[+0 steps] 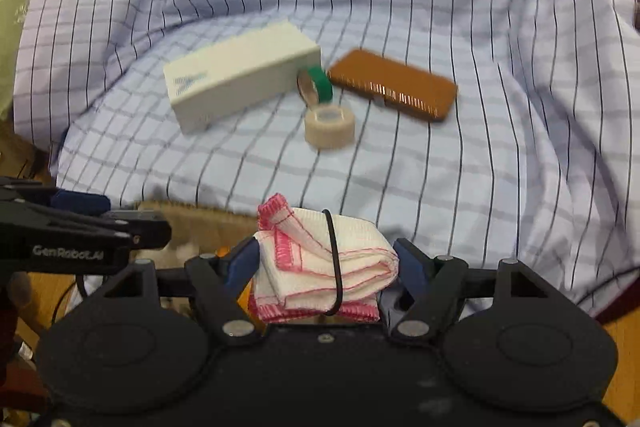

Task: Organize soft objects
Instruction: 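Carry the dark tube over the basket with the left gripper while the right gripper grasps the pink-edged cloth, then lower the tube and cloth into the basket and open both grippers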

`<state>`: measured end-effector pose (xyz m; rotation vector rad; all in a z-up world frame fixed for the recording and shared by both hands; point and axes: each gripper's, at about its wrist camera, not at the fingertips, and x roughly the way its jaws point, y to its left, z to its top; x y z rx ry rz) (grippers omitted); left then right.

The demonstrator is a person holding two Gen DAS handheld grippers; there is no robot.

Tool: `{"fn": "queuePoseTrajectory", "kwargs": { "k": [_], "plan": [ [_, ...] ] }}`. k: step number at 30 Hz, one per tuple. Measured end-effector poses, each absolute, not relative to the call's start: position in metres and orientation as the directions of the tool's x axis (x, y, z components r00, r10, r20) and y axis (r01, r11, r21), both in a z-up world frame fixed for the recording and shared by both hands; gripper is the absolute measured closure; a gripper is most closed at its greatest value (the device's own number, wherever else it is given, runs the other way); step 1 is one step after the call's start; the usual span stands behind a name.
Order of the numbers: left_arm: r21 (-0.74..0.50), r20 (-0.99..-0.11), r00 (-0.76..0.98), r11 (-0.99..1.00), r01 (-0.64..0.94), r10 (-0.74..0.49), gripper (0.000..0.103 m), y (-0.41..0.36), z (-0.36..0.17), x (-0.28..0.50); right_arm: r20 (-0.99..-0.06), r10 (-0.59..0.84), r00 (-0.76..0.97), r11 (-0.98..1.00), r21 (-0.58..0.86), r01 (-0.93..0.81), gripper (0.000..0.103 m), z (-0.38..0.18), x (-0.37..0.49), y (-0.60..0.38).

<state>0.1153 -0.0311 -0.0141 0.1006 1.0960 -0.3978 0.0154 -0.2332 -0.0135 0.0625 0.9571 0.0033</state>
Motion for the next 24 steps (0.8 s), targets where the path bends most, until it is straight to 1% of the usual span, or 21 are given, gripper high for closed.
{"fn": "queuePoseTrajectory", "kwargs": {
  "k": [7,24],
  "plan": [
    [-0.115,-0.913,0.329,0.927,0.357,-0.24,0.034,-0.031,-0.035,0.104,-0.864,0.038,0.503,0.998,0.058,0.025,0.03,-0.033,-0.007,-0.232],
    [-0.117,-0.923,0.317,0.943,0.311,-0.219,0.034,-0.027,-0.045,0.117,-0.887,0.125,0.444,0.989,0.077,-0.125,0.029,-0.037,-0.014,-0.199]
  ]
}}
